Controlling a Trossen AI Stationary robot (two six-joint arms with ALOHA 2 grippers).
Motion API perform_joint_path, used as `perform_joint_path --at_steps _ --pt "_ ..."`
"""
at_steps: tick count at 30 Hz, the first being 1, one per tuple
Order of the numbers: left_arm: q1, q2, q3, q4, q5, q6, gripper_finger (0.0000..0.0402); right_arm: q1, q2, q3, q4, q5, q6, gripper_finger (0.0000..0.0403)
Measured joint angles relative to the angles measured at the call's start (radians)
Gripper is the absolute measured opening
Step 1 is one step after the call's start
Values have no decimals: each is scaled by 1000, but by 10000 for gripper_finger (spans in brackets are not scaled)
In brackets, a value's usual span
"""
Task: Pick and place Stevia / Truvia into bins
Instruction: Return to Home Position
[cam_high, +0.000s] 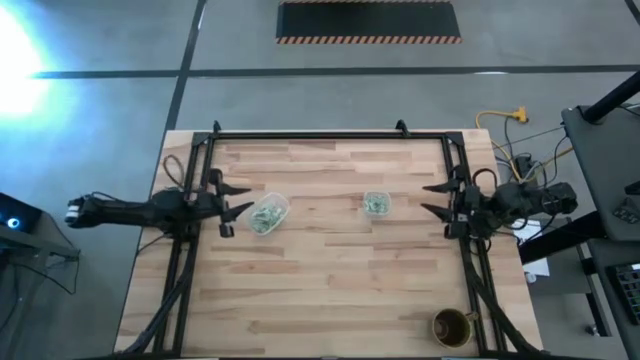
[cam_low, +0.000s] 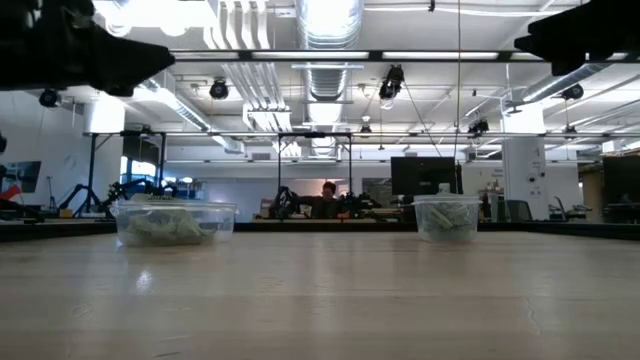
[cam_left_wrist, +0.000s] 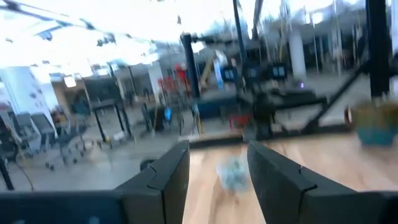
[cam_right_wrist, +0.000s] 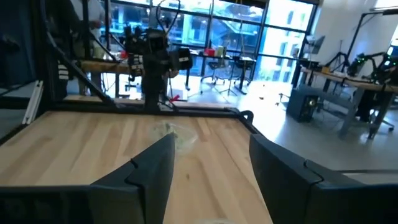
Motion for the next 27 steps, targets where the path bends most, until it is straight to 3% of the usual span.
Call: perform_joint_path --at_steps 9,17,24,27 --pt "0 -175 -47 -67 0 -2 146 0 -35 -43 1 -1 17 198" --pt "-1 -181 -46 -128 0 -10 146 0 -35 -106 11 -7 -12 199" --pt "-1 -184 -45 -127 0 -2 146 -6 -35 -115 67 -219 -109 199" --pt "-1 -184 -45 -127 0 -1 146 -16 -35 -114 70 -242 -123 198"
